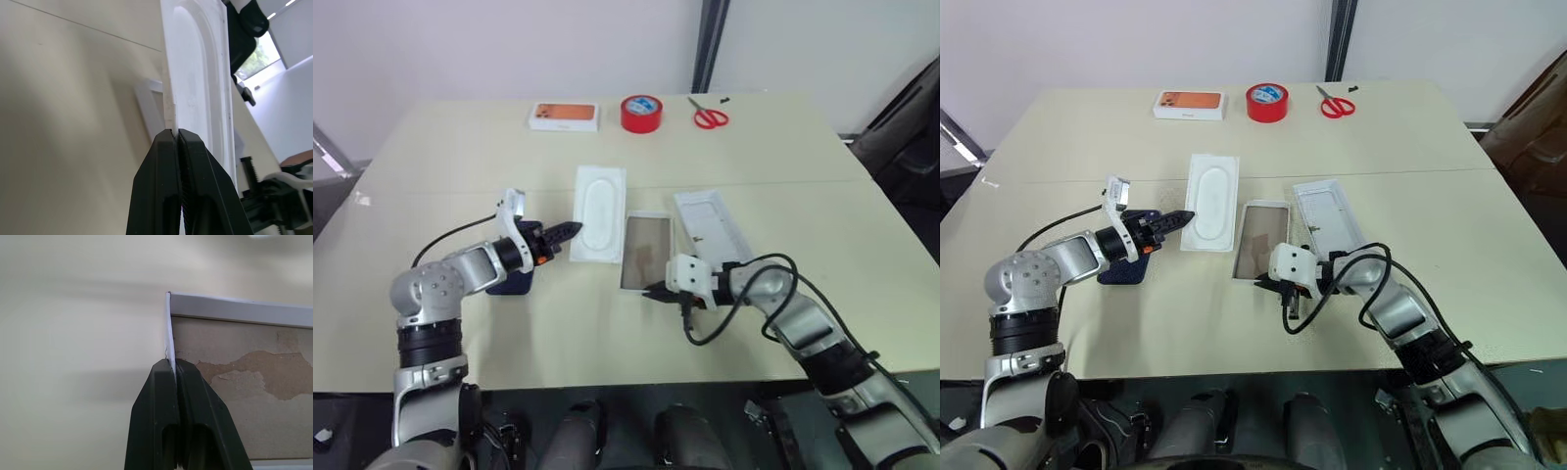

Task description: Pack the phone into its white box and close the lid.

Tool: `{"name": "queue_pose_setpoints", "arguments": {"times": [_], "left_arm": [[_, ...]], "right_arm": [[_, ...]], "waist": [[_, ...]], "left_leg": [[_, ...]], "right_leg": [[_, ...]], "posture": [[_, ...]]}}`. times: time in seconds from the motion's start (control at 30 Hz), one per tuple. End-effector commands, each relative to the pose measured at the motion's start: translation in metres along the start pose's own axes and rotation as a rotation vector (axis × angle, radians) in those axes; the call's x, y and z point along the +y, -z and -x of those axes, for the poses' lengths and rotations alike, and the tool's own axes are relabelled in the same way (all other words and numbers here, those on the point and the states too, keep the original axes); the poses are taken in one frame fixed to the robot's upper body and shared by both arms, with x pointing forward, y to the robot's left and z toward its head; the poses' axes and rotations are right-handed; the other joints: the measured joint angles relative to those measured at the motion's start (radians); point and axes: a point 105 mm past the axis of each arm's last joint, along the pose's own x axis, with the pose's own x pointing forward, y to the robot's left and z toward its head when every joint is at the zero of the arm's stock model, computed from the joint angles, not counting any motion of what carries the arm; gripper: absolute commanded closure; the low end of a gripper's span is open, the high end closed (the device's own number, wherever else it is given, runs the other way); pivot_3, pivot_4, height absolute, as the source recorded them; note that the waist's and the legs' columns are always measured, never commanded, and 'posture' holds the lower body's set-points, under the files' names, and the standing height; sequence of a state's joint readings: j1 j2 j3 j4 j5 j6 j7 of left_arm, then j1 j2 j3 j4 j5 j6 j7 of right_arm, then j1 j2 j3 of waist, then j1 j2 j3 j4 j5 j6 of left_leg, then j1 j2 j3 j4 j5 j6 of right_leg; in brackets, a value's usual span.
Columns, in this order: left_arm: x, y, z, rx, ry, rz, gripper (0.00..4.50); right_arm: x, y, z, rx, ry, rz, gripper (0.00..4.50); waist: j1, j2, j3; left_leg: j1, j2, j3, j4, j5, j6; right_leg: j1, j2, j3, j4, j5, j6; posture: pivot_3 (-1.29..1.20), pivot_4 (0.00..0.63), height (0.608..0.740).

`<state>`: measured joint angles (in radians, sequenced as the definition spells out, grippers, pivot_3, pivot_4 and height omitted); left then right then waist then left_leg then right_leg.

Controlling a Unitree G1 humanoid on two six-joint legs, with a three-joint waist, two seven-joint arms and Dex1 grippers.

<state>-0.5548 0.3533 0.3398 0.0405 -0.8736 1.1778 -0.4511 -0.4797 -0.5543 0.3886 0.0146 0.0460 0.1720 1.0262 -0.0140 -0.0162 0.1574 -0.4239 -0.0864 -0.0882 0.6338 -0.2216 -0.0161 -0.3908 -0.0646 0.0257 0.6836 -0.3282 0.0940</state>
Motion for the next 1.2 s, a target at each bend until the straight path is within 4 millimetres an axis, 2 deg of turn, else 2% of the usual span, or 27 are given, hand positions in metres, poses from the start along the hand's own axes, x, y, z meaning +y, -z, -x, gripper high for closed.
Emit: {"name": "queue_pose_setpoints", "arguments": {"times": [0.03, 0.17, 0.2, 0.27, 0.37, 0.53, 0.7, 0.87, 0.97, 1.1, 1.2], "left_arm": [[-0.016, -0.007, -0.001, -0.022, 0.039, -0.03, 4.5], [-0.017, 0.008, -0.003, 0.008, 0.035, -0.017, 4.5], [-0.016, 0.011, -0.004, 0.011, 0.028, -0.018, 4.5], [-0.014, 0.016, -0.005, 0.014, 0.014, -0.014, 4.5], [-0.014, 0.021, -0.008, 0.013, 0.002, -0.009, 4.5], [-0.016, 0.027, -0.012, 0.008, -0.01, -0.006, 4.5], [-0.015, 0.037, -0.012, 0.006, -0.032, 0.009, 4.5], [-0.013, 0.041, -0.012, -0.001, -0.059, 0.003, 4.5], [-0.011, 0.038, -0.014, -0.009, -0.079, -0.024, 3.54], [-0.012, 0.037, -0.014, 0.004, -0.076, -0.058, 1.61], [-0.013, 0.035, -0.012, 0.006, -0.056, -0.058, 1.61]], "right_arm": [[-0.007, -0.018, -0.004, -0.055, 0.0, 0.067, 4.46], [-0.007, -0.019, -0.003, -0.067, -0.015, 0.037, 4.46], [-0.006, -0.018, -0.002, -0.068, -0.027, 0.025, 3.89], [-0.005, -0.017, 0.003, -0.057, -0.021, 0.041, 3.14], [-0.01, -0.017, 0.013, -0.05, 0.035, 0.064, 1.6], [-0.014, -0.015, 0.041, -0.045, 0.093, 0.021, 1.6], [-0.025, 0.011, 0.072, 0.01, 0.208, -0.049, 1.6], [-0.037, 0.019, 0.082, 0.024, 0.28, -0.041, 1.6], [-0.04, 0.017, 0.08, 0.019, 0.284, -0.025, 1.57], [-0.047, 0.011, 0.076, -0.006, 0.301, -0.008, 1.57], [-0.057, -0.003, 0.072, -0.064, 0.334, 0.0, 1.57]], "waist": [[0.0, 0.0, 0.0], [0.001, 0.0, 0.0], [0.001, 0.0, 0.0], [0.003, 0.0, 0.0], [0.003, 0.0, 0.0], [0.004, 0.0, 0.0], [0.004, 0.0, 0.0], [0.002, 0.0, 0.0], [0.003, 0.0, 0.0], [0.004, 0.0, 0.0], [0.003, 0.0, 0.0]], "left_leg": [[0.0, 0.0, 0.0, 0.0, 0.0, 0.0], [0.0, 0.0, 0.0, 0.0, 0.0, 0.0], [0.0, 0.0, 0.0, 0.001, 0.0, 0.0], [0.0, 0.0, 0.0, 0.001, 0.0, 0.0], [0.0, 0.0, 0.0, 0.001, 0.0, 0.0], [0.0, 0.0, 0.0, 0.001, 0.0, 0.0], [0.0, 0.0, 0.0, 0.0, 0.0, 0.0], [0.0, 0.0, 0.0, 0.0, 0.0, 0.0], [0.0, 0.0, 0.001, 0.0, 0.0, 0.0], [0.0, 0.0, 0.001, 0.0, 0.0, 0.0], [0.0, 0.0, 0.001, 0.0, 0.0, 0.0]], "right_leg": [[0.0, 0.0, 0.0, 0.0, 0.0, 0.0], [0.0, 0.0, 0.0, 0.0, 0.0, 0.0], [0.0, 0.0, 0.0, 0.0, 0.0, 0.0], [0.0, 0.0, 0.0, 0.0, 0.0, 0.0], [0.0, 0.0, 0.0, 0.0, 0.0, 0.0], [0.001, 0.0, 0.0, 0.0, 0.0, 0.0], [0.001, 0.0, 0.0, -0.001, 0.0, 0.0], [0.0, 0.0, 0.001, 0.0, 0.0, 0.0], [0.001, 0.0, 0.001, -0.001, 0.0, 0.0], [0.001, 0.0, 0.0, 0.0, 0.0, 0.0], [0.001, 0.0, 0.001, 0.0, 0.0, 0.0]], "posture": [[0.0, 0.15, 0.734], [0.0, 0.15, 0.734], [0.0, 0.15, 0.734], [0.0, 0.15, 0.734], [0.0, 0.15, 0.734], [0.0, 0.15, 0.734], [0.0, 0.15, 0.734], [0.0, 0.15, 0.734], [0.0, 0.15, 0.734], [0.0, 0.15, 0.734], [0.0, 0.15, 0.734]]}}
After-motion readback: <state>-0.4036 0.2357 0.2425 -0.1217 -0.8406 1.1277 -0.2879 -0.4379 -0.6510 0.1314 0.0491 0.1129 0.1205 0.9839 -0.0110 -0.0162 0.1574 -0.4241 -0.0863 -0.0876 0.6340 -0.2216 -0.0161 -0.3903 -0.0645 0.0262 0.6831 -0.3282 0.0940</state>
